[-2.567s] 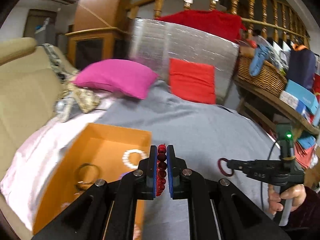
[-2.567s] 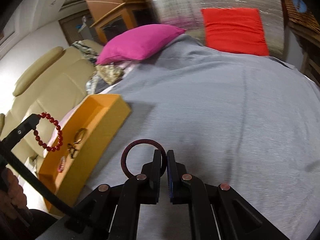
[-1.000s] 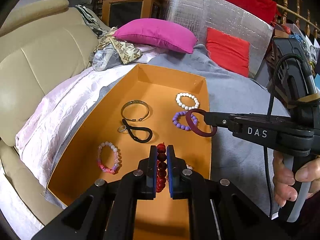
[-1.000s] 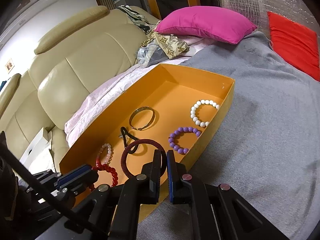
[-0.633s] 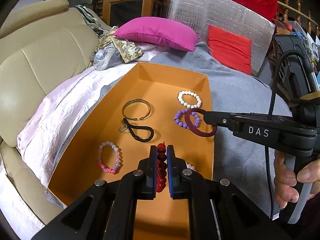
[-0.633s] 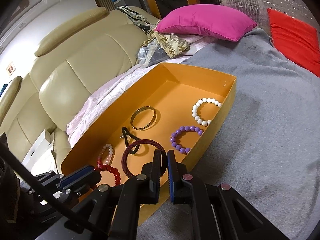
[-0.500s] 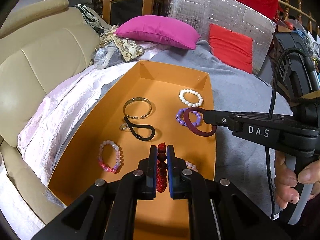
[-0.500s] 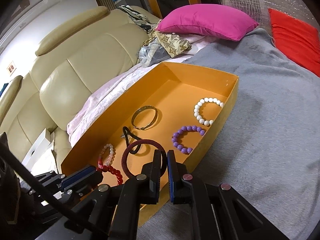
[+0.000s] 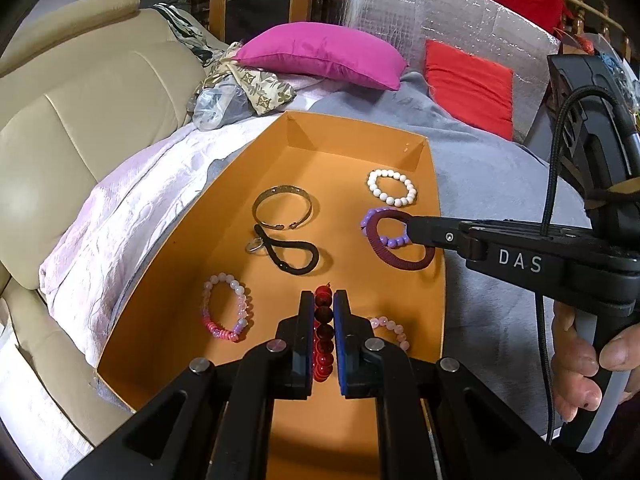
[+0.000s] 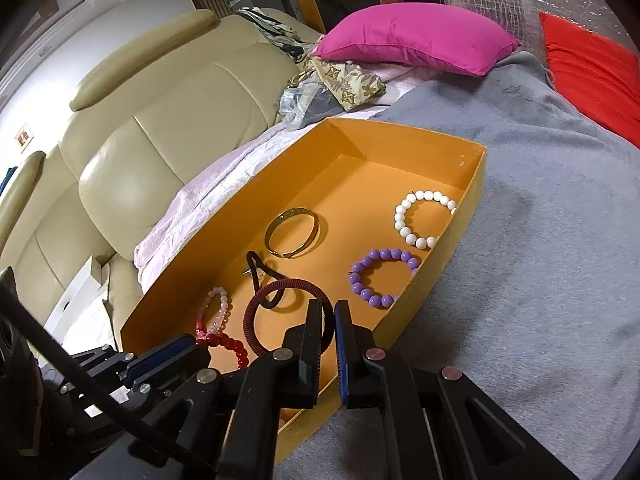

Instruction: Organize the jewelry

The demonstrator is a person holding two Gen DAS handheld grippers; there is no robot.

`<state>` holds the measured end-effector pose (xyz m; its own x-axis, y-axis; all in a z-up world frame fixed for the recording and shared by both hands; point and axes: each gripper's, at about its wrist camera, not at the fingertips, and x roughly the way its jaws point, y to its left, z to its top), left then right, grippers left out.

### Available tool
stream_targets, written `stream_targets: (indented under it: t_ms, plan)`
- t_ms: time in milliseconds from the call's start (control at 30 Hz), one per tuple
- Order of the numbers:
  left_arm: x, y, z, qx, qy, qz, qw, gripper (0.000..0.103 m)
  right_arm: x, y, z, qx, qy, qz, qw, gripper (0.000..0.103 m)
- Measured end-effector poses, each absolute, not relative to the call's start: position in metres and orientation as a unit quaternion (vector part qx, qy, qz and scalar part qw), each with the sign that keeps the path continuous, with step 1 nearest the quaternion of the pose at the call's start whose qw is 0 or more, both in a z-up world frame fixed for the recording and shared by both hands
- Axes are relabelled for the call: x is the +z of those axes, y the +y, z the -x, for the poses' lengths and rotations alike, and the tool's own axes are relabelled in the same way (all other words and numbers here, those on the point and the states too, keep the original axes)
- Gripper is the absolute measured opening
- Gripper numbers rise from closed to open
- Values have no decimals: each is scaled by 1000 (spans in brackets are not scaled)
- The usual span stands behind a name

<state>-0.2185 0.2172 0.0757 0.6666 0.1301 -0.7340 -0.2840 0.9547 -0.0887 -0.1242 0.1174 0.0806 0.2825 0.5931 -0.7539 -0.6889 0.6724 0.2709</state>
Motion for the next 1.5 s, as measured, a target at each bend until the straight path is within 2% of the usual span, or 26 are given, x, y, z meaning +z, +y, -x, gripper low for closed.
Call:
stream_targets:
  t_ms: [633, 733, 800, 967, 1033, 1100, 1233, 1300, 1400, 1500]
  plan:
    - [71, 221, 217, 131, 403, 93, 901, 10, 75, 119, 120, 401, 460, 37, 791, 8]
    - [71, 222, 217, 134, 404, 94, 900, 27, 74, 117, 119, 403, 464, 29, 788, 9]
    - [72, 223, 218, 140, 401, 94, 900, 42, 74, 115, 118, 407, 466, 22, 785, 10]
    - [73, 226, 219, 147, 400, 98, 900, 46, 76, 112, 115, 410, 468, 10, 783, 12]
    - [73, 227, 219, 147, 399, 98, 900, 51, 76, 109, 115, 409, 466, 8, 784, 12]
    - [74, 226, 219, 149, 396, 97, 901, 61, 77, 106, 115, 407, 466, 7, 786, 12]
    - [78, 222, 219, 161, 387, 86, 904, 67, 81, 98, 114, 407, 459, 6, 789, 12]
    - [80, 221, 217, 172, 385, 82, 903, 74, 84, 95, 115, 406, 455, 10, 792, 12]
    - [84, 222, 219, 191, 371, 83, 905, 79, 88, 88, 119, 406, 452, 20, 794, 12]
    - [88, 223, 221, 225, 365, 75, 900, 83, 92, 79, 125, 406, 450, 30, 795, 19]
